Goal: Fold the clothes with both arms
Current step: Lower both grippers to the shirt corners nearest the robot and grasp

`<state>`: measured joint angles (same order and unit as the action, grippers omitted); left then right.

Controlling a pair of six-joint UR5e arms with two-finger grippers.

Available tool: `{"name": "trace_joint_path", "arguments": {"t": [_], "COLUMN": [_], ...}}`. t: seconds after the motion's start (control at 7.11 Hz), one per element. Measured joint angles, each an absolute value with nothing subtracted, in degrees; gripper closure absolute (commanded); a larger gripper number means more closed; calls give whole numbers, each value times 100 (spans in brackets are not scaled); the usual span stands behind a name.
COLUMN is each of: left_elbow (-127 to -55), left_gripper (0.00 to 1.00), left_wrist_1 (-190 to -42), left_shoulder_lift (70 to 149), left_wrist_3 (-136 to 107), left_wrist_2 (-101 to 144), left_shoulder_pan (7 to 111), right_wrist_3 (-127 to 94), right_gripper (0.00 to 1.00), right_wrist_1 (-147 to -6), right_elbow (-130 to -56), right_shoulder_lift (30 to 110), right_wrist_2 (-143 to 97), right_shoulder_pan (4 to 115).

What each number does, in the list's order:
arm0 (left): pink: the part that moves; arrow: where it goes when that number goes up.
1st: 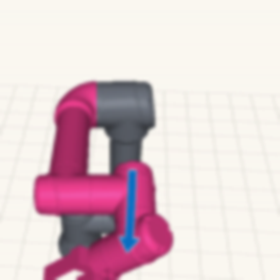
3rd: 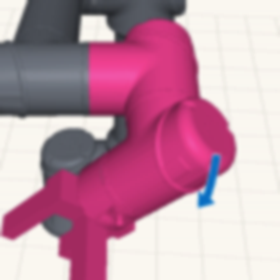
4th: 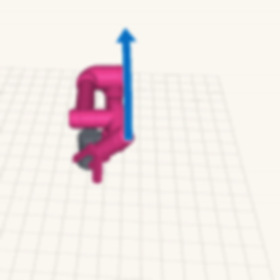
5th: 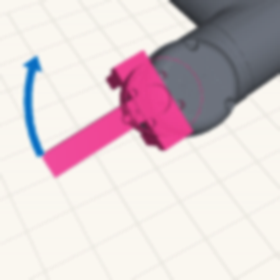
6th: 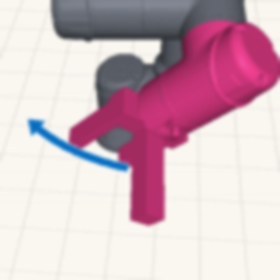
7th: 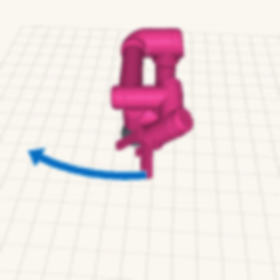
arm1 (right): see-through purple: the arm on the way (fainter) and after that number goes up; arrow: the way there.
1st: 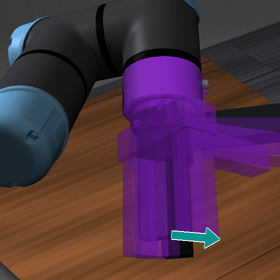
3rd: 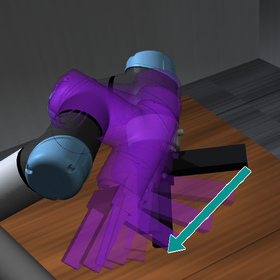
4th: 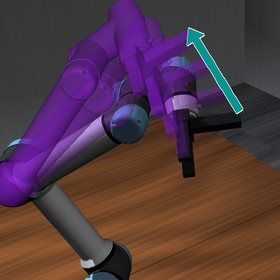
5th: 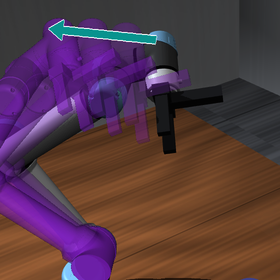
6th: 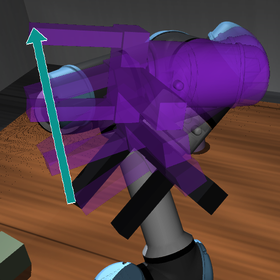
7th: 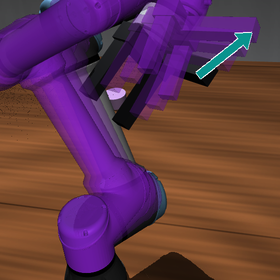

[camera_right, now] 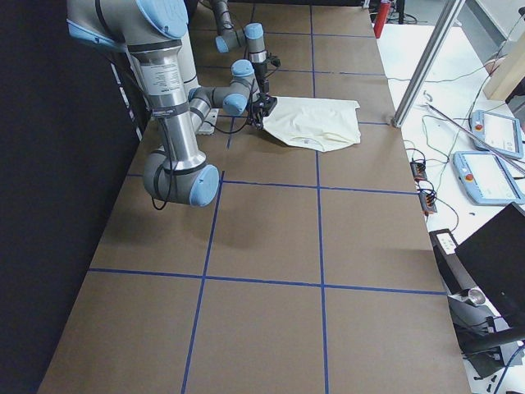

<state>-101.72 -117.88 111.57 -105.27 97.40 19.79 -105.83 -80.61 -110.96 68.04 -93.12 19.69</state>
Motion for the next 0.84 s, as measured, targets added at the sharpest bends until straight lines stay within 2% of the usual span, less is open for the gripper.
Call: {"name": "trace_joint_path", "arguments": {"t": [0.56, 0.7, 0.84], "left_elbow": [-10213, -10234, -10250], "left_gripper": [40, 51, 84], "left_wrist_1": [-11431, -11343, -11305], "left_shoulder_lift": [11178, 11190, 11195], "left_wrist_3": [-10537, -10535, -10536], "left_wrist_2": [9668, 9650, 9639], "left_shoulder_pan": [1915, 1900, 1894], "right_wrist_3": [-10582, -10582, -10582], "right_gripper": [100, 100, 100], "right_wrist_1": [-8060, -8060, -8060], "right_elbow": [-11106, -11109, -11114], "right_shoulder_lift": [6811, 6814, 6817], "right_wrist_2": [-9288, -9285, -9282], "right_shoulder_pan": [1970, 1974, 1976]}}
